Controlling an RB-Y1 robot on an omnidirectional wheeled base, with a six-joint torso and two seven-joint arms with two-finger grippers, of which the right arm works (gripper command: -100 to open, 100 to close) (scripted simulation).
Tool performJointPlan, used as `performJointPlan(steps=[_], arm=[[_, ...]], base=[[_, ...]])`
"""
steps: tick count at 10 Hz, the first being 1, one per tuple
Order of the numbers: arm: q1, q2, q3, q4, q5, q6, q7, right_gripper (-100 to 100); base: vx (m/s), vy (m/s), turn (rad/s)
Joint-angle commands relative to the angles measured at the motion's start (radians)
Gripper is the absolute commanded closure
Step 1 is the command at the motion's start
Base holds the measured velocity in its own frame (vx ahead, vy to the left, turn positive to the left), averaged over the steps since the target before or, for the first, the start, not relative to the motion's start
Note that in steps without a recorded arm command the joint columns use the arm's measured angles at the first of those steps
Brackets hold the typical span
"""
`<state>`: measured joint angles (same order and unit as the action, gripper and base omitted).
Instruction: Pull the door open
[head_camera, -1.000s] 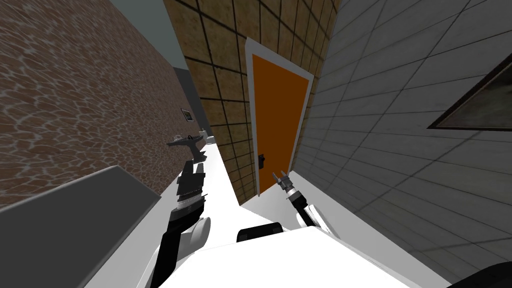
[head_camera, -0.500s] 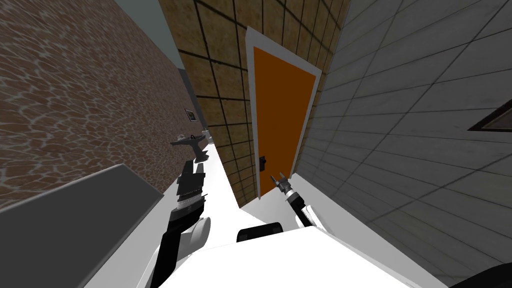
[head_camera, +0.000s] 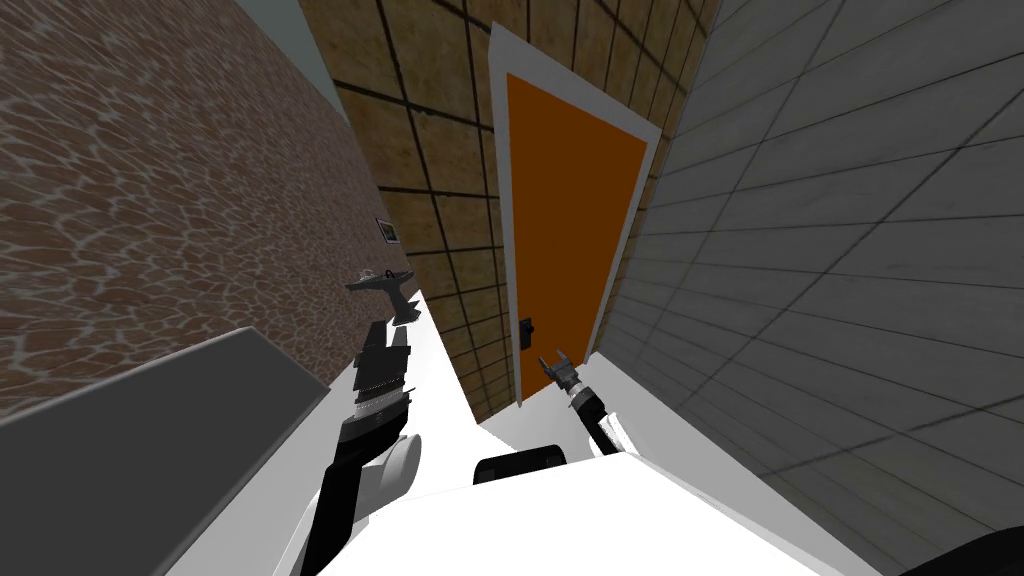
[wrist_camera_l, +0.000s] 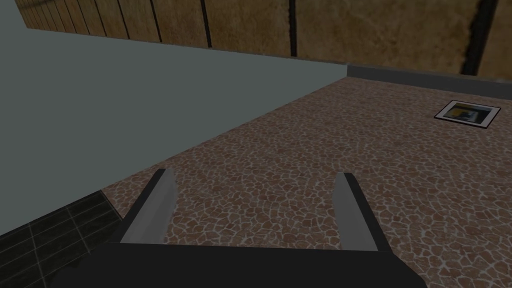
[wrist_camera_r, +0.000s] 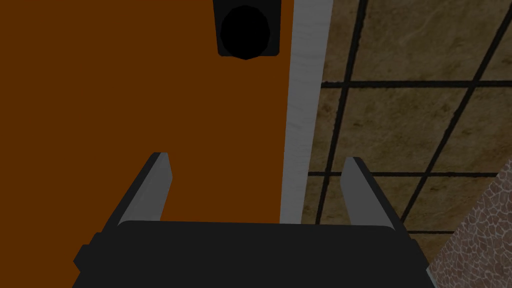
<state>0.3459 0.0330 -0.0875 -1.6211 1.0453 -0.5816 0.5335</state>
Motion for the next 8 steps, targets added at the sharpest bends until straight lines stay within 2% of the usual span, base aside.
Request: performJointPlan(steps=[1,2,3,4,8], arm=[[-0.009,0.009,-0.003,0.02,0.03,0.001,0.015,-100],[-0.011,0.017,-0.004,0.03,0.047,0.001,0.024,-100],[-0.01,0.01,-0.004,0.023,0.035,0.001,0.016,-100],[-0.037,-0.018,-0.007,0.062,0.005,-0.002,0.028,-100],[-0.108,-0.088,-0.014,0.164,-0.082,-0.01,0.058,-100]], base=[[0.157,-0.03,0.047],[0.175,-0.063,0.031],[0.08,-0.036,0.012],[-0.087,0.026,0.099],[-0.112,0.056,0.073]])
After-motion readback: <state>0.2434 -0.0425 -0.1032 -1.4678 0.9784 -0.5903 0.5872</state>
